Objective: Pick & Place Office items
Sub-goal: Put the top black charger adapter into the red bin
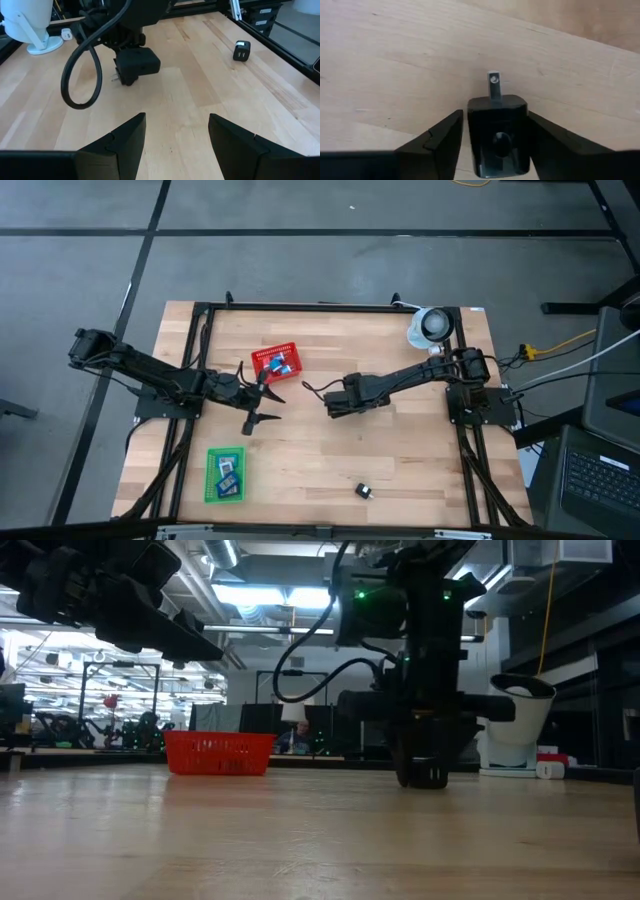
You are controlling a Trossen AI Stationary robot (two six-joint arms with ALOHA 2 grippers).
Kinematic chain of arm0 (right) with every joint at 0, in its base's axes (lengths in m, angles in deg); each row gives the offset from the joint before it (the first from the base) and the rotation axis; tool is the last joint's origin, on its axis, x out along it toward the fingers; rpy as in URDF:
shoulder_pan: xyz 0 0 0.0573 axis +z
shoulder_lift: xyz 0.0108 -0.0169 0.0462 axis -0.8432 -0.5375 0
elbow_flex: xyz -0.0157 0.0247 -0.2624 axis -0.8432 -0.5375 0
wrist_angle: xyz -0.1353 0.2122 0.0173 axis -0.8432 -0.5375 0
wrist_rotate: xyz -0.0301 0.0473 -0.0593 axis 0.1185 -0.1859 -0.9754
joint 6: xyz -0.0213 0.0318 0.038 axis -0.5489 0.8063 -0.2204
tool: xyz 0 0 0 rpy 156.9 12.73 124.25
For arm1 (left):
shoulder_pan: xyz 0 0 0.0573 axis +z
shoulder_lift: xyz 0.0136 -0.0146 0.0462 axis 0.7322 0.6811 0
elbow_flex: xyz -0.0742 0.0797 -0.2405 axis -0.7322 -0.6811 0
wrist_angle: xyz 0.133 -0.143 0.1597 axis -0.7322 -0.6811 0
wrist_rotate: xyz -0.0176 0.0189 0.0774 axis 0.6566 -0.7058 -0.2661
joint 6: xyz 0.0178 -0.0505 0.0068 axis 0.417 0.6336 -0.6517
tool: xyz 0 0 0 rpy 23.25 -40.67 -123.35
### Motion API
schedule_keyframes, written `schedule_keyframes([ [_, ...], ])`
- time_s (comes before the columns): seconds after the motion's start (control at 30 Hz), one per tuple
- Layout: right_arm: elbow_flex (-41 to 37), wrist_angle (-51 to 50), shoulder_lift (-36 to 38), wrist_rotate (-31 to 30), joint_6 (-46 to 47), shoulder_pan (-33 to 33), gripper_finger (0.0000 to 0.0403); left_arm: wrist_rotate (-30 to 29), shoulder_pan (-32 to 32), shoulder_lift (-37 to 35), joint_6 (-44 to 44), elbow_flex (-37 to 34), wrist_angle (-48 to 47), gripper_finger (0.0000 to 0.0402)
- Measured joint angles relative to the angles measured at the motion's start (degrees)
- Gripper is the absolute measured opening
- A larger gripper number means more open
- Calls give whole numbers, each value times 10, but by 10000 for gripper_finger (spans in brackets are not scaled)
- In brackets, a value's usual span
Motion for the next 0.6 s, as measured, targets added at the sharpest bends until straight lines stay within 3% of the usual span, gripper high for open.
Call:
schedule_keyframes([
  [0.17, 0, 11, 0, -1, 0, -3, 144, 0, 0, 0, 0, 0, 1, 212],
  [0.33, 0, 34, 0, -2, 0, -3, 146, -10, 0, 0, 0, 0, 12, 212],
  [0.5, 0, 80, 0, -27, -11, -3, 146, -110, 0, -18, -22, 0, 0, 212],
  [0.6, 0, 132, 0, -41, -35, -6, 146, -131, 0, -50, -26, 0, -23, 212],
])
